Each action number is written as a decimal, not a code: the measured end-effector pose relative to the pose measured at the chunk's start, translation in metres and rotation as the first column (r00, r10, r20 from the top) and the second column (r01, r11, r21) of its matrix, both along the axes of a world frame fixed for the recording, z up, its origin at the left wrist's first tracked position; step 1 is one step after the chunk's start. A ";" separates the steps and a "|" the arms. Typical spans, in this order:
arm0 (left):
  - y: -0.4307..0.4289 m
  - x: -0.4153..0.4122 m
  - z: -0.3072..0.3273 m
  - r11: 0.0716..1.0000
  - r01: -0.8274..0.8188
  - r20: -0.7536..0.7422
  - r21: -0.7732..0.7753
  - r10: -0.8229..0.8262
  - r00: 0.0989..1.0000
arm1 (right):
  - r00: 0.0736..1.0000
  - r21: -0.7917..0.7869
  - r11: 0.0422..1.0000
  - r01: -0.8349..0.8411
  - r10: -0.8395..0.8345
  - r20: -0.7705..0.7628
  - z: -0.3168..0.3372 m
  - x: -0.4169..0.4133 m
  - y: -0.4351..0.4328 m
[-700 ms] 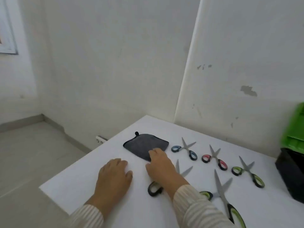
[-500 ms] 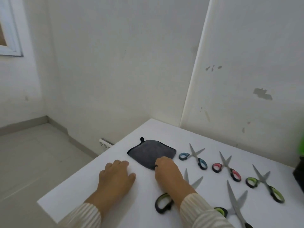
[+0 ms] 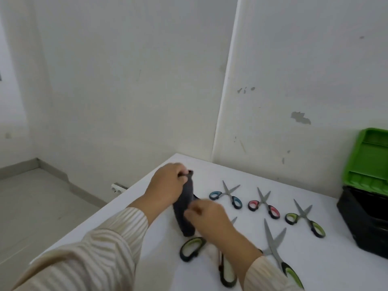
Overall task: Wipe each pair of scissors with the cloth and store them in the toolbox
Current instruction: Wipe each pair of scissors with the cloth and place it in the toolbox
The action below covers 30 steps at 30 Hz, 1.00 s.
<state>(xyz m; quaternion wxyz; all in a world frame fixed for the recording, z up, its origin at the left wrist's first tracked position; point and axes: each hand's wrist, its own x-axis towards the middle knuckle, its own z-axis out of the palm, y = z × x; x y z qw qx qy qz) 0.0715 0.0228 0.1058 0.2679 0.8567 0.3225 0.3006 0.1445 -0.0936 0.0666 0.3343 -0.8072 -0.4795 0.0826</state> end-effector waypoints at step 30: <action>-0.202 0.080 -0.062 0.961 0.268 -0.669 0.065 -0.157 0.726 | 0.789 0.670 0.526 0.524 -0.595 -0.150 0.025 0.081 -0.299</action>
